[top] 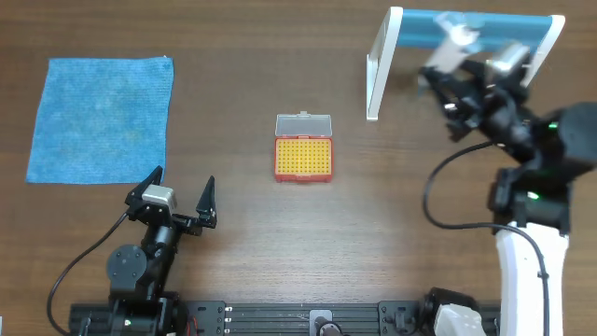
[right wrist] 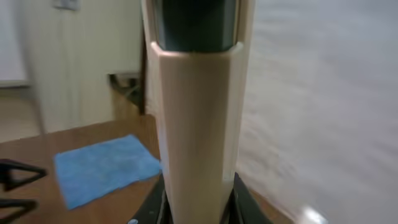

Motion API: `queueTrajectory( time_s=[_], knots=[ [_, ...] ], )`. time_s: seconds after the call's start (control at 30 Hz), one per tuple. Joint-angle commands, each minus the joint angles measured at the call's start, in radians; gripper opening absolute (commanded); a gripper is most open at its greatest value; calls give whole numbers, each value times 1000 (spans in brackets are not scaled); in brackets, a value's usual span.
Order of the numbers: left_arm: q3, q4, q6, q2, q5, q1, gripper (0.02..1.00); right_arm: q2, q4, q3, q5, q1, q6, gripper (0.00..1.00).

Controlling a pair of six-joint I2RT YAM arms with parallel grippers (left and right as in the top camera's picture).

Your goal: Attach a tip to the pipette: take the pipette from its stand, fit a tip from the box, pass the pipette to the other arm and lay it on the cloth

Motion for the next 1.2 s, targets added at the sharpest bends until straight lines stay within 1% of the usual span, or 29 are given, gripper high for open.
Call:
queueTrajectory(
  time_s=[0.03, 0.1, 0.2, 0.27, 0.4, 0.63, 0.67, 0.87, 1.2],
  knots=[
    [-1, -8, 6, -6, 0, -3, 998, 44, 82, -32, 30, 224, 25, 80],
    [-1, -8, 6, -6, 0, -3, 996, 77, 119, -47, 66, 310, 20, 84],
    [-1, -8, 6, -6, 0, -3, 998, 143, 246, -68, 72, 420, 22, 84],
    [-1, -8, 6, -6, 0, -3, 998, 187, 301, -82, 84, 455, 26, 80],
    [-1, -8, 6, -6, 0, -3, 998, 298, 426, -130, 83, 494, 24, 80],
    [-1, -8, 6, -6, 0, -3, 998, 433, 542, -173, 76, 508, 3, 69],
    [-1, -8, 6, -6, 0, -3, 998, 447, 552, -178, 76, 508, -4, 80],
    [-1, -8, 5, -6, 0, -3, 998, 503, 553, -222, 79, 501, -98, 80],
    [-1, -8, 6, -6, 0, -3, 998, 504, 552, -306, 173, 502, -202, 80]
  ],
)
